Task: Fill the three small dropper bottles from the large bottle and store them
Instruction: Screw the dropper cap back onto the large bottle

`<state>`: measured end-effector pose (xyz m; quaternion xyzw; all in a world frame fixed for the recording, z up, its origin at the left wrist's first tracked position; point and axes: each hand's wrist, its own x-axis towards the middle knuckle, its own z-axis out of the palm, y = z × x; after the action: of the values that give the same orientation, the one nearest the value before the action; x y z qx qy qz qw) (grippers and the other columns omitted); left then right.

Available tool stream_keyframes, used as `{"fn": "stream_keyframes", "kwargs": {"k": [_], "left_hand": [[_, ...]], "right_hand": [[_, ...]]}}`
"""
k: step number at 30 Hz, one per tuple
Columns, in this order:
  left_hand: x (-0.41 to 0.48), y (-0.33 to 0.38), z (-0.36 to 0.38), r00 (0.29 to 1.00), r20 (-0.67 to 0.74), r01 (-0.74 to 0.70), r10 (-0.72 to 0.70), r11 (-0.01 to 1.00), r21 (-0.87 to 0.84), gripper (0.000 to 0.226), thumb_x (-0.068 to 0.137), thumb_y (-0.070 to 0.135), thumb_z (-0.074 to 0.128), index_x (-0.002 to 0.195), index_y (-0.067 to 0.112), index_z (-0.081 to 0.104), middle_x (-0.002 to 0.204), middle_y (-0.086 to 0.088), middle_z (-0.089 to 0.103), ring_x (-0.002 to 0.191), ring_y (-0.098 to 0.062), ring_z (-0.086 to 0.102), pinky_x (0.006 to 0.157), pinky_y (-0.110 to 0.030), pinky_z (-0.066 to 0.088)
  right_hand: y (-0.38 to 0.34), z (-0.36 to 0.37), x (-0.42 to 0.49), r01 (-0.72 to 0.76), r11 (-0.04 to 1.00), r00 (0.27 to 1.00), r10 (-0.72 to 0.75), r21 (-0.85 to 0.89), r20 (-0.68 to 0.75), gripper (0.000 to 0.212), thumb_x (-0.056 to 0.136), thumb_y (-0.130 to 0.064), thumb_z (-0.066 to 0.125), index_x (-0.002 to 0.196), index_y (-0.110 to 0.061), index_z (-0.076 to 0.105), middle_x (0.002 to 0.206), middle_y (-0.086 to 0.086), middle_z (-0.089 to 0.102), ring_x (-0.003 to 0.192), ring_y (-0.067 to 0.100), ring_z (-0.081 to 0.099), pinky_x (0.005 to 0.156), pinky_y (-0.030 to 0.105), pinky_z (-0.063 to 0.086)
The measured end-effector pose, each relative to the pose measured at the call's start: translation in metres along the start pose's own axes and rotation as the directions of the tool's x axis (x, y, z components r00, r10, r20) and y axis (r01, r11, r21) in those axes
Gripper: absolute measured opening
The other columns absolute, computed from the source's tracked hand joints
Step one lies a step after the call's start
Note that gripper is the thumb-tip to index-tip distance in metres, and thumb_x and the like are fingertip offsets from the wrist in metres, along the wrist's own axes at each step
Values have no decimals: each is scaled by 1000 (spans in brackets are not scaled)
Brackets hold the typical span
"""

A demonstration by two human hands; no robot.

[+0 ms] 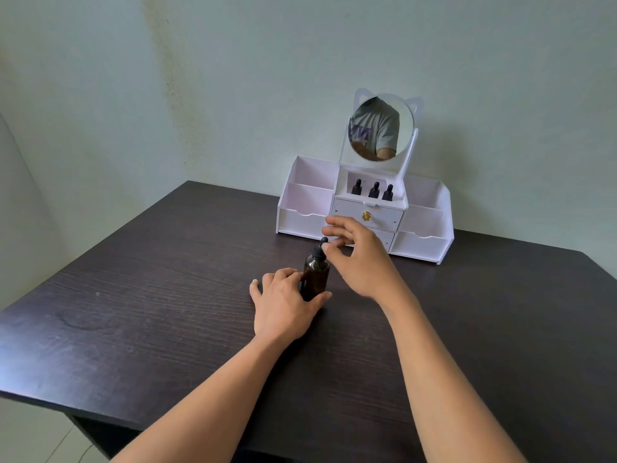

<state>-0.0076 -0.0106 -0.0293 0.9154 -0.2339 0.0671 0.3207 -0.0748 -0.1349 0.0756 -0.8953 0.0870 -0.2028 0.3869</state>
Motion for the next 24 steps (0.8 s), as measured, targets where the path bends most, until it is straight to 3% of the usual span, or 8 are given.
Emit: {"fn": "stream_keyframes", "kwargs": {"k": [6, 17, 24], "left_hand": [[-2, -7, 1, 1000, 21, 9, -9, 1000, 19, 70, 79, 79, 52, 129, 31, 59, 139, 9, 51, 132, -19, 36, 117, -54, 14], [0, -6, 1, 1000, 30, 1, -2, 999, 32, 71, 78, 80, 52, 130, 31, 59, 140, 9, 50, 132, -19, 36, 117, -55, 13], [0, -7, 2, 999, 34, -4, 3, 999, 32, 71, 78, 81, 51, 129, 32, 60, 140, 9, 50, 132, -20, 36, 117, -54, 13]], "right_hand": [[-2, 6, 2, -1, 1000, 997, 4, -30, 81, 58, 96, -12, 62, 145, -34, 41, 117, -18, 69, 105, -1, 60, 90, 15, 42], [-4, 3, 10, 39, 994, 992, -25, -107, 125, 58, 99, -11, 58, 148, -33, 37, 117, -16, 70, 106, 8, 61, 90, 19, 41], [1, 6, 11, 3, 995, 998, 2, -99, 59, 61, 93, -21, 69, 147, -30, 41, 112, -11, 70, 99, 8, 61, 87, 19, 41]]}}
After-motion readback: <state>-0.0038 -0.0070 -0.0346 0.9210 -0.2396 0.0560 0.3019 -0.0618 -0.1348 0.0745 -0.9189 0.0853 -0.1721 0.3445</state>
